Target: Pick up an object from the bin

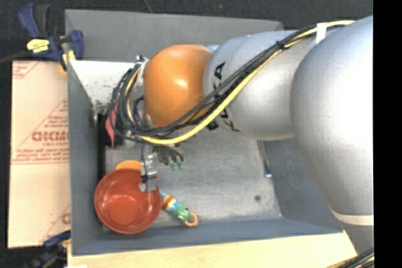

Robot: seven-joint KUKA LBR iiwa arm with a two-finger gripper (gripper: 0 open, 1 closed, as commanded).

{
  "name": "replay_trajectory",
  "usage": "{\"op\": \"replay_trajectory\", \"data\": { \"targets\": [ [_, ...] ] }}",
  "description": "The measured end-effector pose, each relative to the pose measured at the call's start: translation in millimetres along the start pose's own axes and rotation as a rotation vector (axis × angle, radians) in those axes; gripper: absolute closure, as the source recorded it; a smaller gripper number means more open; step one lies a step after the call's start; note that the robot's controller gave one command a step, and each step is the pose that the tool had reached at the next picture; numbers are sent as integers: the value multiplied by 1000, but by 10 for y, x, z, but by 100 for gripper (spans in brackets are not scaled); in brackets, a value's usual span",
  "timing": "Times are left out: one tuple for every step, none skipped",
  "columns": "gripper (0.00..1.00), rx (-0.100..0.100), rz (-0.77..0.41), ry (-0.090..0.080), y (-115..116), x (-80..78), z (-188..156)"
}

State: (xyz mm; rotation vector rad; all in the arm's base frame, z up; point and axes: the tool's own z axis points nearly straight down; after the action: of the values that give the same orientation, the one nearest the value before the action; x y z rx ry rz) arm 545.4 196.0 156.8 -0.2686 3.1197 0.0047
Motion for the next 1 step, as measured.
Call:
{"op": "replay_trajectory", "data": {
  "targets": [
    [0, -2, -423, 9, -298, 104, 208]
  ]
}}
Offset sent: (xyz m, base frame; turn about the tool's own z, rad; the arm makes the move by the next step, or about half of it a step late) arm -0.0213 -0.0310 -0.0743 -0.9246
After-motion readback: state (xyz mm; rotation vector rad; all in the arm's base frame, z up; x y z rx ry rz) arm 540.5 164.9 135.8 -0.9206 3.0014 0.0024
